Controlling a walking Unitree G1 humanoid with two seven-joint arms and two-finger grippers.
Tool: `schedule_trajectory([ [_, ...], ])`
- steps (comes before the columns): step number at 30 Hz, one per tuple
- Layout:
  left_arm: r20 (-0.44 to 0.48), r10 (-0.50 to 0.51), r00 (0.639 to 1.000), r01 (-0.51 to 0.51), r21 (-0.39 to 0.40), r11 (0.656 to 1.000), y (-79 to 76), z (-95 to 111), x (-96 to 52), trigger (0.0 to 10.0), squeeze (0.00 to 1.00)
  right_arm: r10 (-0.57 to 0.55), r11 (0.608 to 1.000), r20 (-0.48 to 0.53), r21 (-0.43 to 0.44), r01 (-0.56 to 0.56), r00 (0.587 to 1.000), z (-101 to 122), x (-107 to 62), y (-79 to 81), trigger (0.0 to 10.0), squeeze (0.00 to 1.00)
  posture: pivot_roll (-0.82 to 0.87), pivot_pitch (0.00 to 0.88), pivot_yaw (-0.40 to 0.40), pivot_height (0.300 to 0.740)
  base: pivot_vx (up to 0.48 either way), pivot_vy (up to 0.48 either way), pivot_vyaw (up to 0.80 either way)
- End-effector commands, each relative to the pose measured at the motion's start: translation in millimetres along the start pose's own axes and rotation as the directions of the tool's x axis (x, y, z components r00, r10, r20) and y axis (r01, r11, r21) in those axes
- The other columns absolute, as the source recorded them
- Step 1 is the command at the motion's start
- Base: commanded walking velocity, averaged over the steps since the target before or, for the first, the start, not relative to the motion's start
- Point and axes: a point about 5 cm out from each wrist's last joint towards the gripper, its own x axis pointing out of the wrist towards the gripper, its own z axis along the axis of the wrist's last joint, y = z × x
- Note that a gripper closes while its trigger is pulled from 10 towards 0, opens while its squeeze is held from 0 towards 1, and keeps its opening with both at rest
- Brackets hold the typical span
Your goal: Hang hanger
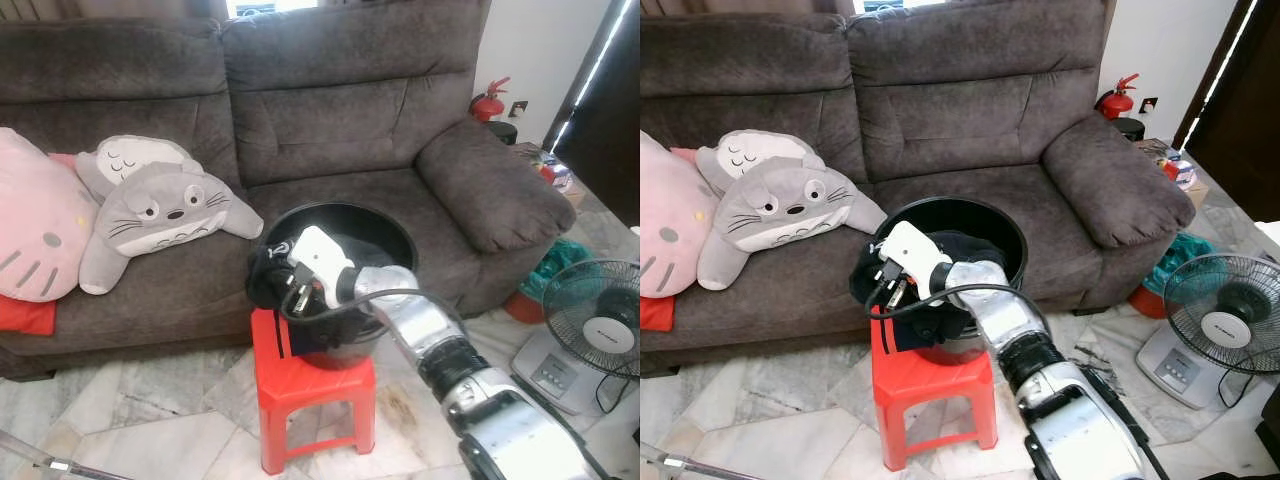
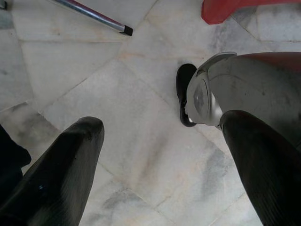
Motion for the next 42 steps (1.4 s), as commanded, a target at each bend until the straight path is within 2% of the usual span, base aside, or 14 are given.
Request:
schedule_trajectory([
  [1, -0.019, 0.003, 1.0, -0.003, 0.014, 1.0, 2.4, -3.6, -0.9, 10.0, 0.0, -0.061, 0.998, -0.005, 0.018, 0.062, 0.998, 4.9, 1.1, -7.5, 10.0, 0.0, -0.14, 0.0, 0.027, 0.732, 0.0, 0.0, 0.0],
  [6, -0.019, 0.003, 1.0, -0.003, 0.015, 1.0, 2.4, -3.7, -0.9, 10.0, 0.0, -0.174, 0.979, 0.016, 0.109, 0.171, 0.985, 10.2, 1.8, -16.8, 10.0, 0.0, -0.14, 0.0, 0.028, 0.732, 0.0, 0.0, 0.0],
  [12, -0.02, 0.002, 1.0, -0.002, 0.017, 1.0, 2.7, -3.8, -1.0, 10.0, 0.0, -0.372, 0.89, 0.026, 0.292, 0.349, 0.928, 29.1, 1.8, -39.4, 10.0, 0.0, -0.14, 0.0, 0.028, 0.732, 0.0, 0.0, 0.0],
  [17, -0.019, 0.002, 1.0, -0.001, 0.017, 1.0, 2.5, -3.9, -1.0, 10.0, 0.0, -0.417, 0.851, 0.028, 0.362, 0.38, 0.908, 38.0, 5.1, -41.7, 10.0, 0.0, -0.14, 0.0, 0.027, 0.732, 0.0, 0.0, 0.0],
  [22, -0.019, 0.002, 1.0, -0.001, 0.016, 1.0, 2.5, -3.9, -1.0, 10.0, 0.0, -0.427, 0.842, 0.026, 0.376, 0.387, 0.904, 40.0, 6.2, -41.9, 10.0, 0.0, -0.14, 0.0, 0.027, 0.732, 0.0, 0.0, 0.0],
  [25, -0.02, 0.004, 1.0, -0.004, 0.017, 1.0, 1.8, -4.0, -0.9, 10.0, 0.0, -0.466, 0.8, -0.008, 0.423, 0.425, 0.885, 43.1, 8.6, -43.2, 10.0, 0.0, -0.13, 0.0, 0.023, 0.732, 0.0, 0.0, 0.0],
  [28, -0.02, 0.004, 1.0, -0.003, 0.015, 1.0, 1.3, -4.0, -0.9, 10.0, 0.0, -0.353, 0.87, -0.002, 0.367, 0.329, 0.936, 43.4, 19.1, -27.0, 10.0, 0.0, -0.13, 0.0, 0.021, 0.732, 0.0, 0.0, 0.0],
  [33, -0.02, 0.001, 1.0, -0.001, 0.014, 1.0, 0.6, -3.9, -0.8, 10.0, 0.0, -0.265, 0.911, -0.027, 0.32, 0.26, 0.964, 35.4, 26.4, -11.6, 10.0, 0.01, -0.13, 0.0, 0.019, 0.732, 0.0, 0.0, 0.0],
  [34, -0.02, 0.0, 1.0, 0.0, 0.014, 1.0, 0.3, -3.8, -0.7, 10.0, 0.0, -0.241, 0.921, -0.038, 0.306, 0.241, 0.97, 32.3, 27.8, -7.9, 10.0, 0.18, -0.13, 0.0, 0.018, 0.732, 0.0, 0.0, 0.0],
  [35, -0.02, 0.0, 1.0, 0.0, 0.014, 1.0, 0.3, -3.7, -0.7, 10.0, 0.0, -0.234, 0.924, -0.041, 0.301, 0.236, 0.971, 31.5, 28.2, -6.9, 10.0, 0.18, -0.13, 0.0, 0.018, 0.732, 0.0, 0.0, 0.0],
  [36, -0.02, 0.0, 1.0, 0.0, 0.014, 1.0, 0.2, -3.6, -0.7, 10.0, 0.0, -0.233, 0.924, -0.043, 0.301, 0.235, 0.971, 30.9, 28.5, -6.3, 10.0, 0.86, -0.13, 0.0, 0.018, 0.732, 0.0, 0.0, 0.0],
  [38, -0.02, 0.0, 1.0, 0.0, 0.014, 1.0, 0.2, -3.6, -0.6, 10.0, 0.0, -0.232, 0.924, -0.044, 0.302, 0.235, 0.972, 30.6, 28.7, -5.9, 10.0, 0.86, -0.13, 0.0, 0.018, 0.732, 0.0, 0.0, 0.0],
  [39, -0.02, 0.0, 1.0, 0.0, 0.013, 1.0, 0.2, -3.6, -0.6, 10.0, 0.0, -0.227, 0.923, -0.045, 0.307, 0.23, 0.973, 29.9, 28.8, -5.3, 10.0, 1.0, -0.13, 0.0, 0.018, 0.732, 0.0, 0.0, 0.0],
  [42, -0.02, 0.001, 1.0, -0.001, 0.012, 1.0, -0.1, -3.4, -0.5, 10.0, 0.0, -0.225, 0.921, -0.047, 0.317, 0.228, 0.973, 28.9, 28.6, -5.3, 10.0, 1.0, -0.13, 0.0, 0.016, 0.732, 0.0, 0.0, 0.0],
])
